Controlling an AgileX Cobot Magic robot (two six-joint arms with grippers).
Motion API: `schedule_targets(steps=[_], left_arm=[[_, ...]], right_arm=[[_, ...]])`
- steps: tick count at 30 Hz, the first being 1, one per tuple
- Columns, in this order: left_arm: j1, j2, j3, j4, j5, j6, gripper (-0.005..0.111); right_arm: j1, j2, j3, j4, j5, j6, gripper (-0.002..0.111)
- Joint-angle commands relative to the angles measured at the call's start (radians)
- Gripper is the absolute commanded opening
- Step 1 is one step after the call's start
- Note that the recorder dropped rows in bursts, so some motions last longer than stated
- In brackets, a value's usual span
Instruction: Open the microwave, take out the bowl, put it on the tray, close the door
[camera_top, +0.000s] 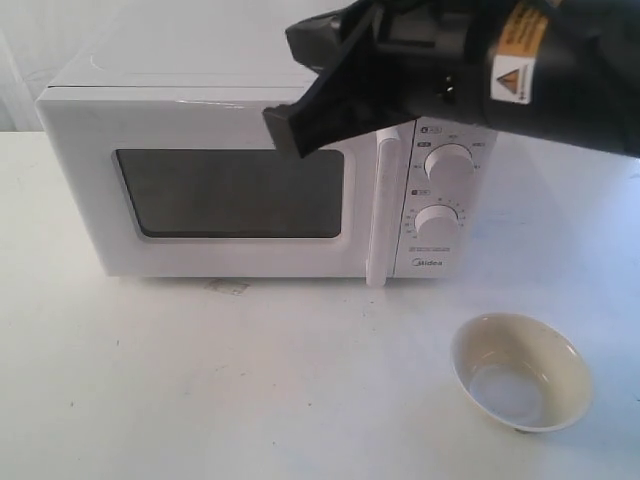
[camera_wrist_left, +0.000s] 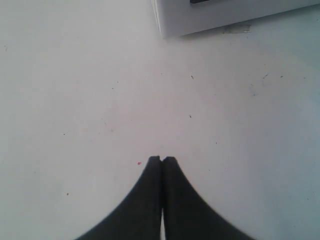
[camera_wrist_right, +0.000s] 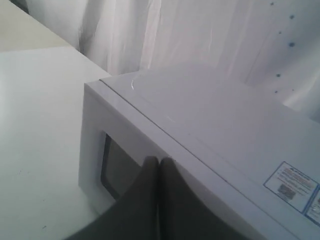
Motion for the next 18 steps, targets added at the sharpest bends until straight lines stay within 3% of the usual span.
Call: schedule_targets(steps=[1,8,18], left_arm=[[-0.006,-0.006,0.004,-0.006,0.002,-0.004,0.000],[-0.006,-0.006,0.004,-0.006,0.002,-0.004,0.000],[-0.006,-0.006,0.004,-0.006,0.002,-0.004,0.000]], right_arm=[[0.002,-0.092,0.004,0.001,0.082,-0.003,0.000],[-0.068,-0.198,0.006,-0.001,0.210,-0.007,0.000],[-0.243,-0.374,0.176,0.001,0.132,0.014,0.000]])
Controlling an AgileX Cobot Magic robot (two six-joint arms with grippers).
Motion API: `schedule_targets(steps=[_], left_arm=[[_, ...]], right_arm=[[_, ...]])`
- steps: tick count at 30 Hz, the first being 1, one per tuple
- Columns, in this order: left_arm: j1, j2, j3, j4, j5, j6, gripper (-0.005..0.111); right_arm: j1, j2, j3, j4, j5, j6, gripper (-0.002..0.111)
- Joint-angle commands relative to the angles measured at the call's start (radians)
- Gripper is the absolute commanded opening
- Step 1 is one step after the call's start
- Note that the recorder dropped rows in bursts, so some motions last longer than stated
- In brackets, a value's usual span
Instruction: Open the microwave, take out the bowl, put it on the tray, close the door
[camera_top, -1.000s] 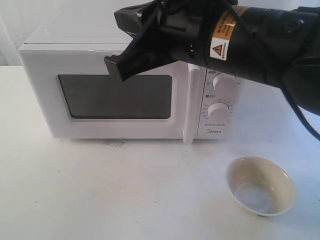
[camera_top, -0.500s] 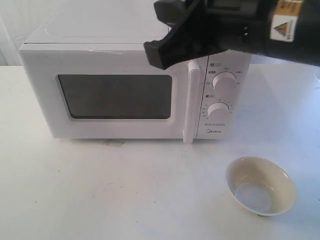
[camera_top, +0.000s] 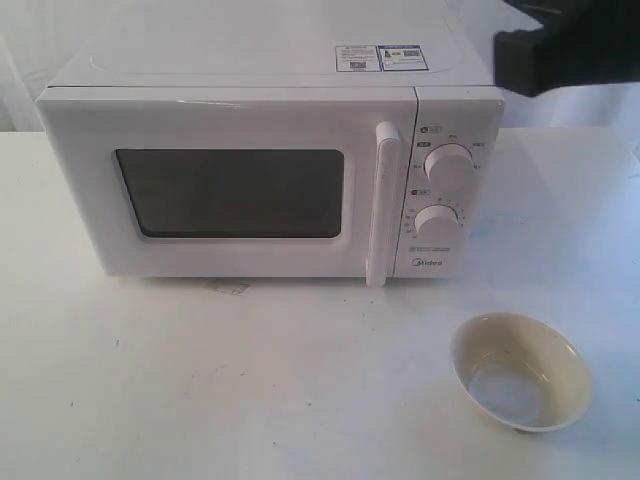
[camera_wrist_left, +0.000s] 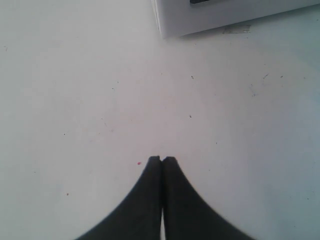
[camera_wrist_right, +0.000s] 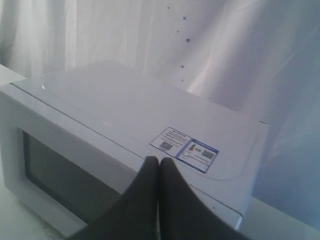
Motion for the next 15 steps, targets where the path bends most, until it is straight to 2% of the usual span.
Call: schedule_targets(steps=[1,15], left_arm=[[-0.006,-0.006,0.004,-0.006,0.002,-0.004,0.000],[-0.006,-0.006,0.004,-0.006,0.002,-0.004,0.000]], right_arm=[[-0.077,-0.097,0.100,0.001,-0.038,0.032,0.000],[-0.309,-0.550,0.396,0.035,-0.087,0.077,0.000]])
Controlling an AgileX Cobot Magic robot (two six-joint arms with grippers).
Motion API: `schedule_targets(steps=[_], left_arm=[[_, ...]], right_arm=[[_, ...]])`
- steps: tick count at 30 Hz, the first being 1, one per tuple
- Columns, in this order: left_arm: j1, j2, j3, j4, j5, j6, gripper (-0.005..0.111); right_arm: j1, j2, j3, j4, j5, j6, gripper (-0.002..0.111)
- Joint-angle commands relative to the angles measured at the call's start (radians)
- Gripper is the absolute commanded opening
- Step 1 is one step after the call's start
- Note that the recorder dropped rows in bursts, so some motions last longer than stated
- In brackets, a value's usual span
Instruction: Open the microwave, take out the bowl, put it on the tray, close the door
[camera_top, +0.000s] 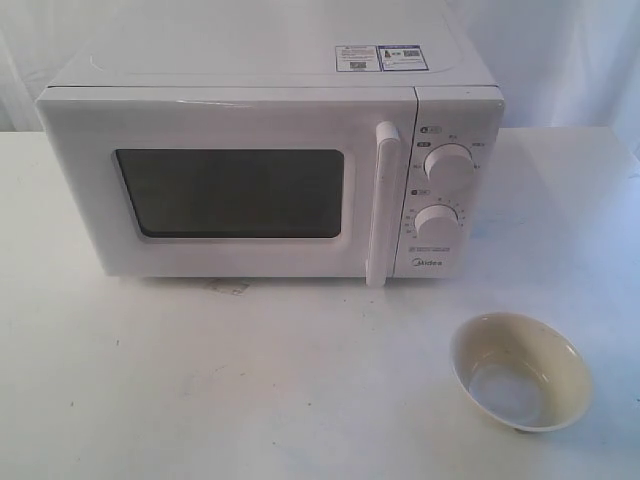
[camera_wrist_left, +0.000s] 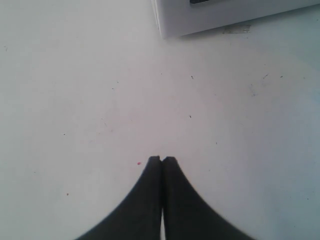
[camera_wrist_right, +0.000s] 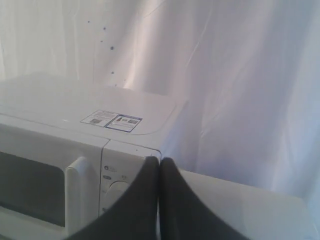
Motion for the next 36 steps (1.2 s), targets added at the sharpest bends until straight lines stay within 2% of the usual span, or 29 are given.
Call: schedule_targets(steps=[1,6,9,14,24,26,32,36], left_arm=[[-0.006,-0.006,0.004,-0.006,0.002,-0.004,0.000],[-0.006,-0.006,0.004,-0.006,0.002,-0.004,0.000],[-0.006,-0.006,0.004,-0.006,0.002,-0.004,0.000],[-0.006,-0.006,0.004,-0.006,0.002,-0.004,0.000],[-0.006,-0.006,0.004,-0.006,0.002,-0.004,0.000],[-0.006,-0.006,0.004,-0.006,0.002,-0.004,0.000],[-0.006,-0.006,0.004,-0.006,0.002,-0.004,0.000],[-0.006,-0.006,0.004,-0.006,0.002,-0.004,0.000]], right_arm=[[-0.075,-0.131,0.073,0.019,-0.049,0.006,0.000],[-0.172,-0.255,0.191,0.033,-0.105,0.015,0.000],[-0.244,-0.324,0.264,0.034,-0.159,0.117,0.000],[-0.245,-0.342,0.335,0.034,-0.168,0.137,0.000],[-0.245,-0.342,0.349,0.036,-0.154,0.132,0.000],[-0.245,-0.342,0.349,0.087,-0.152,0.086,0.000],[-0.245,-0.342,0.383,0.482,-0.178,-0.370,0.000],[-0.245,-0.342,0.426,0.501,-0.238,-0.386,0.000]])
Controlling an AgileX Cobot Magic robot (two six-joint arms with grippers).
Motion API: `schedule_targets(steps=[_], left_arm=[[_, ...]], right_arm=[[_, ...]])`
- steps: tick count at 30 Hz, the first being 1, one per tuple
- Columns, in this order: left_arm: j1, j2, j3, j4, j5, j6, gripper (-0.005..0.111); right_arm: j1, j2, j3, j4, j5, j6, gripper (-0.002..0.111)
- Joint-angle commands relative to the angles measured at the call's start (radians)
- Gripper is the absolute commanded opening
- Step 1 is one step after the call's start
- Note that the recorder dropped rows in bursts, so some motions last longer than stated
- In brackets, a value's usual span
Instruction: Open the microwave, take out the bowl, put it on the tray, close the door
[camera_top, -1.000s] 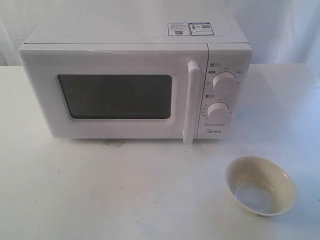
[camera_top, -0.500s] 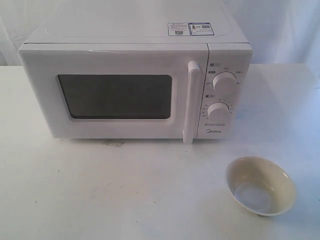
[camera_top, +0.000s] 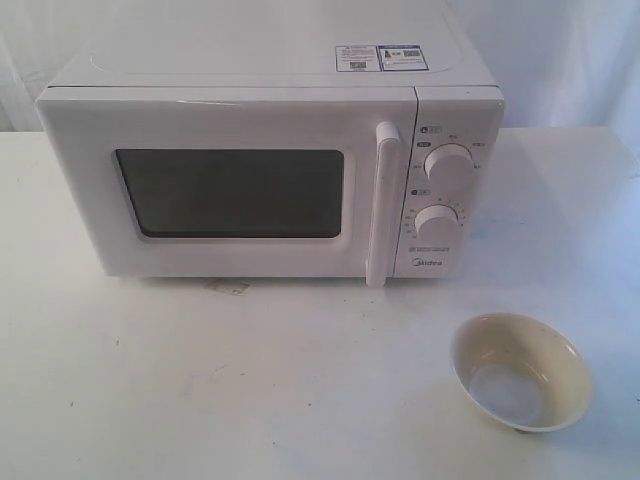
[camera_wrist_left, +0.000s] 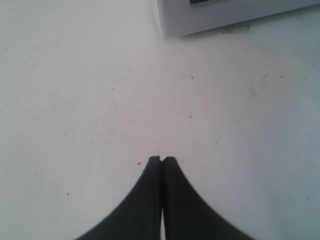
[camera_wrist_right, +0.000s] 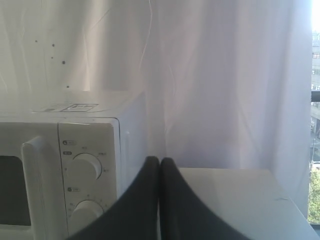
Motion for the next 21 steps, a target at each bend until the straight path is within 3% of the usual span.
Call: schedule_targets(steps=[1,12,21], left_arm=[[-0.006,-0.006,0.004,-0.006,0.002,-0.004,0.000],[-0.006,-0.006,0.004,-0.006,0.002,-0.004,0.000],[-0.006,-0.006,0.004,-0.006,0.002,-0.004,0.000]], right_arm=[[-0.005,-0.005,0.047,0.051,-0.066,-0.064,0.000],[-0.005,-0.005,0.168,0.065,-0.079,-0.055,0.000],[-0.005,-0.005,0.168,0.068,-0.016,-0.055,0.000]])
